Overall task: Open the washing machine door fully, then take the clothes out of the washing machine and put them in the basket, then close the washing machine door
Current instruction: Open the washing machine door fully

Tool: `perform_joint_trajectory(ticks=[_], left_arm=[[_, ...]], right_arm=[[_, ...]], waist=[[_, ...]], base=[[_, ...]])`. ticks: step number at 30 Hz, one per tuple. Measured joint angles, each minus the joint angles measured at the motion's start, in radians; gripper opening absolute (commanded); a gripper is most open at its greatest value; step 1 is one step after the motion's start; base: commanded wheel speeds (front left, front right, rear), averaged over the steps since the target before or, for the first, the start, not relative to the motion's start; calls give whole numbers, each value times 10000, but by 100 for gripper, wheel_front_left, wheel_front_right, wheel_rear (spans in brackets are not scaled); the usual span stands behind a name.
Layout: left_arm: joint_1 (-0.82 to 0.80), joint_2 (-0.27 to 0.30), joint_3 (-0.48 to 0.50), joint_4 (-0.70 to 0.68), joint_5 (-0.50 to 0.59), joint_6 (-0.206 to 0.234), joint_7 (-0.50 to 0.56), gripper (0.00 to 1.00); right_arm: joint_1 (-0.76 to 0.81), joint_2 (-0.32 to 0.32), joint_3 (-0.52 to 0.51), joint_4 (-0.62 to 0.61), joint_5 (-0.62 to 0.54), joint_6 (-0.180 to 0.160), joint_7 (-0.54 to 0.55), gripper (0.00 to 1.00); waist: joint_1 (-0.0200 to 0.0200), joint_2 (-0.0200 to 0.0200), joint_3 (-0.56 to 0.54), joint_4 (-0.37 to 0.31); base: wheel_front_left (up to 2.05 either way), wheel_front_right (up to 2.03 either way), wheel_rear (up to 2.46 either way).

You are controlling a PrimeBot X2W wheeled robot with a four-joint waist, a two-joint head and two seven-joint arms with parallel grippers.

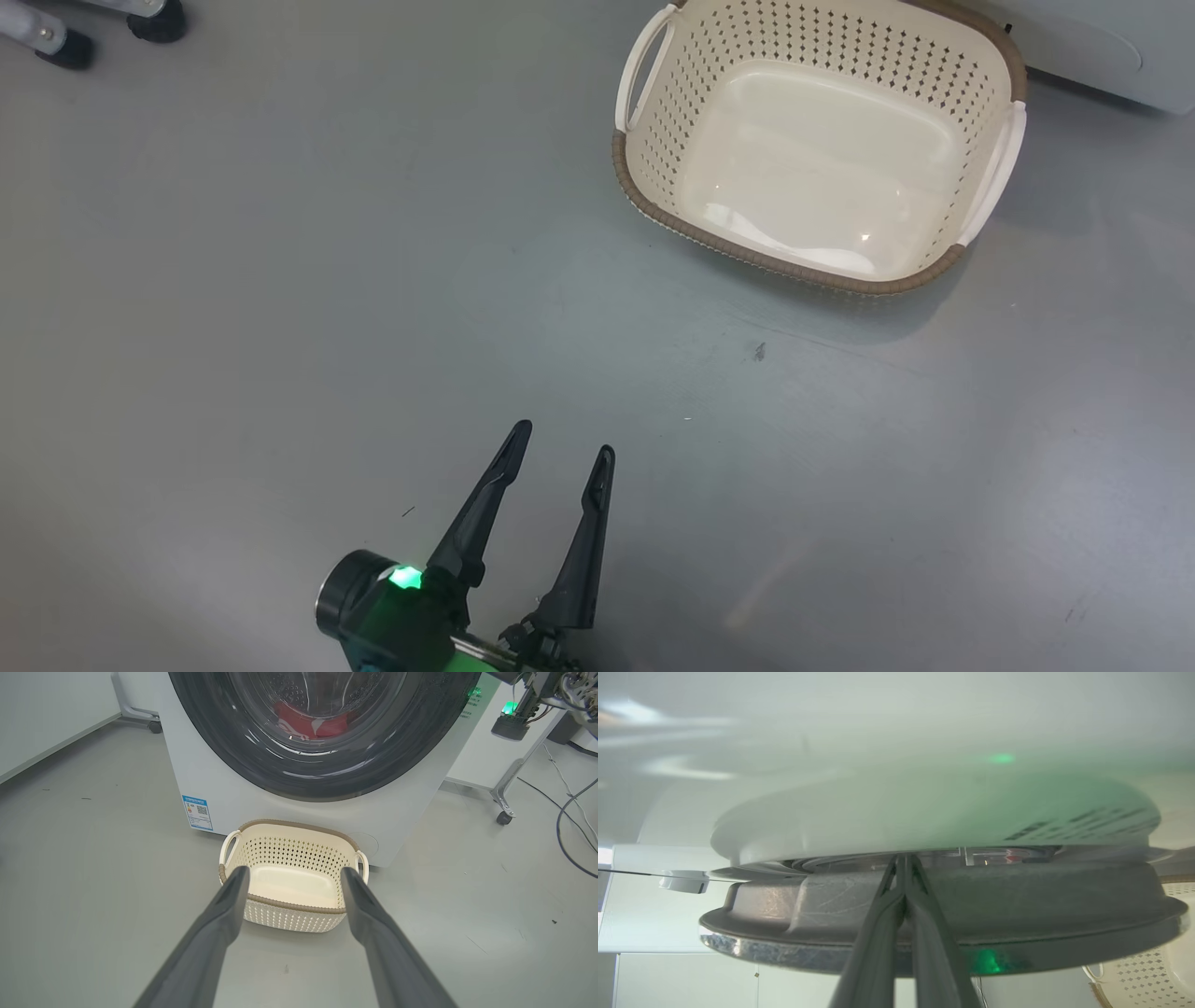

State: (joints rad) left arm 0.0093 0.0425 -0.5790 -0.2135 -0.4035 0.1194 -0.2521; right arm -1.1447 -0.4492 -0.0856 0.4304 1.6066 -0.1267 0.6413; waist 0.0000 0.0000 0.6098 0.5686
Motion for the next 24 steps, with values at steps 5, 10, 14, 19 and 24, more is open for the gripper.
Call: perform_joint_trajectory(ticks=[5, 10, 14, 19, 24], left_arm=[[87, 2, 21, -35, 0, 0, -2, 100], [131, 2, 35, -73, 0, 0, 0, 100], [131, 2, 40, -115, 0, 0, -2, 100], [131, 2, 46, -123, 0, 0, -2, 100], [130, 2, 82, -123, 0, 0, 0, 100]], right_arm=[[-185, 31, 56, 173, 19, 0, 2, 0], [-299, -13, 234, 401, 19, 0, 117, 0], [-395, -65, 332, 568, 6, 0, 238, 0], [-513, -111, 412, 800, 6, 0, 403, 0], [-558, -159, 508, 968, 6, 0, 506, 0]], waist=[[0, 0, 6, 2], [0, 0, 1, 3], [0, 0, -20, 0], [0, 0, -54, -4], [0, 0, -101, -9]], base=[[0, 0, 0], [0, 0, 0], [0, 0, 0], [0, 0, 0], [0, 0, 0]])
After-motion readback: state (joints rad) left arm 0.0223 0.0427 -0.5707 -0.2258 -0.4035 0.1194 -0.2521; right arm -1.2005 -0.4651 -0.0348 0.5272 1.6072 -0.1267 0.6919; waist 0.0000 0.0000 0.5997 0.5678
